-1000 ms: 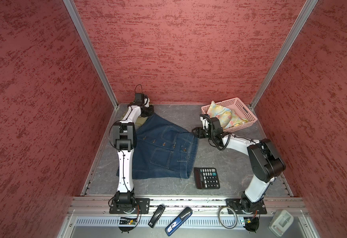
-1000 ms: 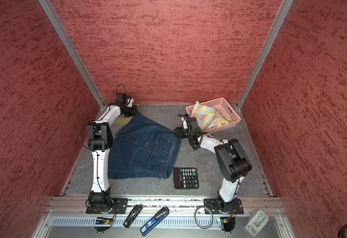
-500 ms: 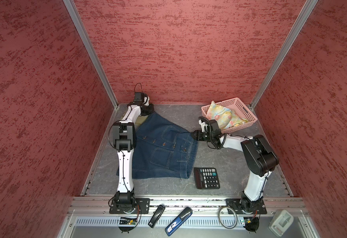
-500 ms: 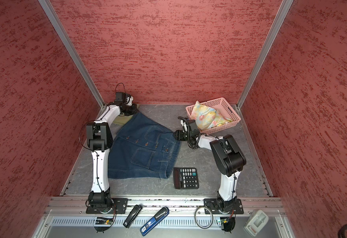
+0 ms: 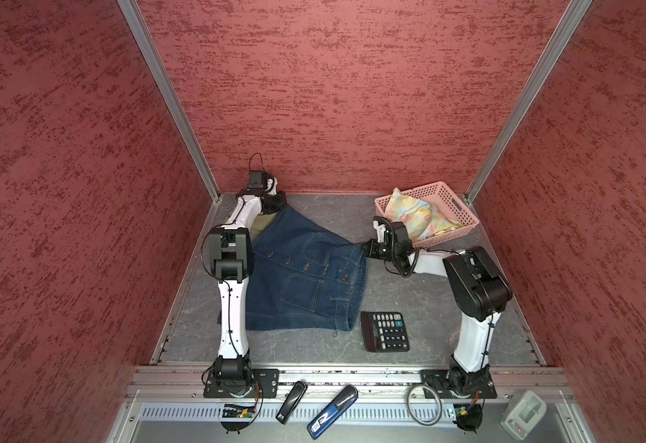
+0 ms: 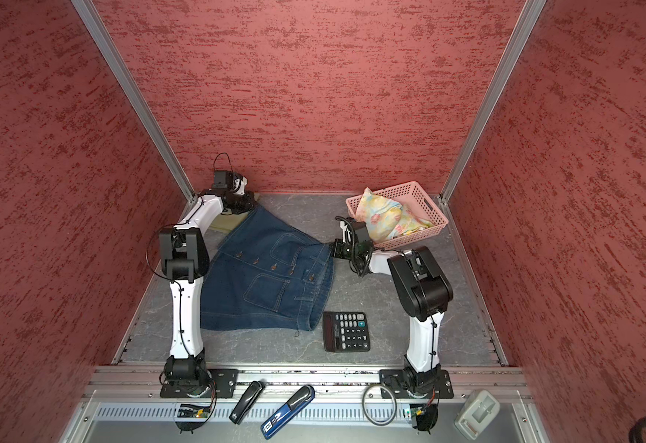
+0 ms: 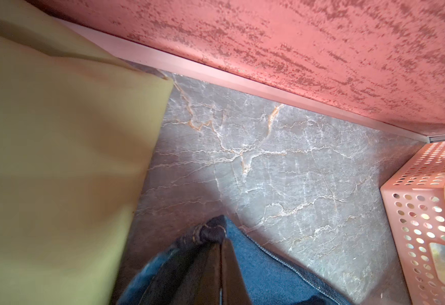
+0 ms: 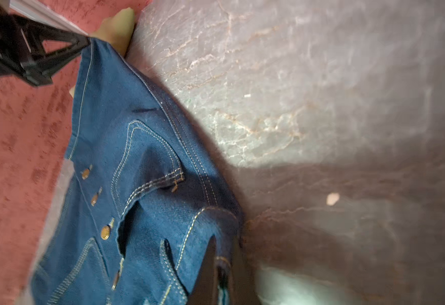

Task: Fold and stack skirts
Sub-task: Fold the skirt at the center of the table.

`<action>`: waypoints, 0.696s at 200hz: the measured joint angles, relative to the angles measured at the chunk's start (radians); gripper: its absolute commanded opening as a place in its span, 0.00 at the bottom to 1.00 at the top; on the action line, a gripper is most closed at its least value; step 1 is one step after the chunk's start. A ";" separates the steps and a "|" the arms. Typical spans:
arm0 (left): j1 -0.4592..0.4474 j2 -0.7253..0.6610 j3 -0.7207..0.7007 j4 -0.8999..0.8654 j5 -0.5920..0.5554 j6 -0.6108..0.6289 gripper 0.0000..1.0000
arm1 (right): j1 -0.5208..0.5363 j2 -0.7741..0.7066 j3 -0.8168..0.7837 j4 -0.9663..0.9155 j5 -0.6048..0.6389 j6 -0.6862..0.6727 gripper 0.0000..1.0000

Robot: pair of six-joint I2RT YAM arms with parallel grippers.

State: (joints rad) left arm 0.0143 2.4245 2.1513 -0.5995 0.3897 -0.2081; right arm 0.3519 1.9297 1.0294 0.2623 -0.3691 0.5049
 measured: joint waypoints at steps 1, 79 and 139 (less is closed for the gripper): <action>0.001 -0.002 -0.001 0.001 0.001 -0.002 0.00 | -0.001 -0.002 0.000 0.001 0.000 -0.003 0.00; 0.087 -0.126 -0.089 0.062 0.059 -0.054 0.00 | -0.053 -0.022 0.060 0.025 -0.021 -0.114 0.00; 0.114 -0.219 -0.211 0.128 0.080 -0.090 0.00 | -0.055 -0.023 0.164 0.021 -0.048 -0.247 0.02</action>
State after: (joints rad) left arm 0.1287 2.2055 1.9400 -0.4713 0.4694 -0.2981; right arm 0.2970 1.9072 1.1938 0.2836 -0.4168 0.2577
